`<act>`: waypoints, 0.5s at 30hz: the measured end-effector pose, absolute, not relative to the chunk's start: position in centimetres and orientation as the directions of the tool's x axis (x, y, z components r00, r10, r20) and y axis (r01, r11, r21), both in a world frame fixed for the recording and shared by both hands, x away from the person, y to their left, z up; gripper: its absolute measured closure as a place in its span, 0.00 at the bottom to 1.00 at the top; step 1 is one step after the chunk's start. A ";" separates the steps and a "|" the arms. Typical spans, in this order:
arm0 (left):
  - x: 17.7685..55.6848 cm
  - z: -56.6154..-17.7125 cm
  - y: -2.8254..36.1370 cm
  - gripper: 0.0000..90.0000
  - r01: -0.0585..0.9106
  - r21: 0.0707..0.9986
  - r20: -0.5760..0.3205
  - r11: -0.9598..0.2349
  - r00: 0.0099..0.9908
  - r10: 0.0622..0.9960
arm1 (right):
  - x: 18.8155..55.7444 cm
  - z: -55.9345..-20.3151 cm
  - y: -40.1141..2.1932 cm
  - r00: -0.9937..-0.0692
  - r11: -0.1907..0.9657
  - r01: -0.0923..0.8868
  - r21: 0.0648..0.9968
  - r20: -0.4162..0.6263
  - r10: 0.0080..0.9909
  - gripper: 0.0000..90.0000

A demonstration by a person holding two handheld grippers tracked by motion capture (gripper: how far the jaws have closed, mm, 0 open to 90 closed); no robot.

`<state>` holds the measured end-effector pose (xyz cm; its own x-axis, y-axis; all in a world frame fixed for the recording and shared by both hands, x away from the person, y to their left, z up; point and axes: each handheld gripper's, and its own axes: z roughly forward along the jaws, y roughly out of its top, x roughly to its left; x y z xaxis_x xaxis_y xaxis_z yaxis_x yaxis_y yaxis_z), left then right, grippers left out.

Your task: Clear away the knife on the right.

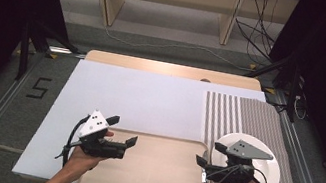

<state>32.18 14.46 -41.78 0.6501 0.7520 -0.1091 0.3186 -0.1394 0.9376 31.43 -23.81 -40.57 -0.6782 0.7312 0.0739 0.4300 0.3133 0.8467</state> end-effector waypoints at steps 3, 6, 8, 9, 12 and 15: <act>32.2 -41.8 14.4 0.12 0.318 0.938 -0.109 -0.140 0.652 0.750 | 31.4 -40.4 -24.0 -0.677 0.300 0.418 0.857 0.075 0.732 0.24; 32.2 -41.8 14.5 0.12 0.324 0.935 -0.111 -0.144 0.654 0.748 | 31.3 -39.8 -24.5 -0.679 0.270 0.400 0.876 0.086 0.729 0.20; 32.2 -41.8 14.4 0.12 0.328 0.933 -0.113 -0.146 0.655 0.747 | 31.2 -39.5 -24.8 -0.677 0.262 0.382 0.886 0.075 0.732 0.19; 32.2 -41.8 14.4 0.12 0.328 0.933 -0.113 -0.146 0.655 0.747 | 31.2 -39.5 -24.8 -0.677 0.262 0.382 0.886 0.075 0.732 0.19; 32.2 -41.8 14.4 0.12 0.327 0.934 -0.113 -0.146 0.657 0.746 | 31.0 -39.1 -25.3 -0.677 0.245 0.363 0.899 0.075 0.732 0.18; 32.2 -41.8 14.4 0.12 0.327 0.933 -0.112 -0.149 0.658 0.745 | 31.0 -38.9 -25.6 -0.680 0.234 0.357 0.904 0.080 0.729 0.17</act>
<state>32.21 14.41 -41.84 0.6577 0.7450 -0.1116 0.3270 -0.1488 0.9332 30.97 -25.60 -38.93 -0.6802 0.7286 0.0802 0.3571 0.2337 0.9044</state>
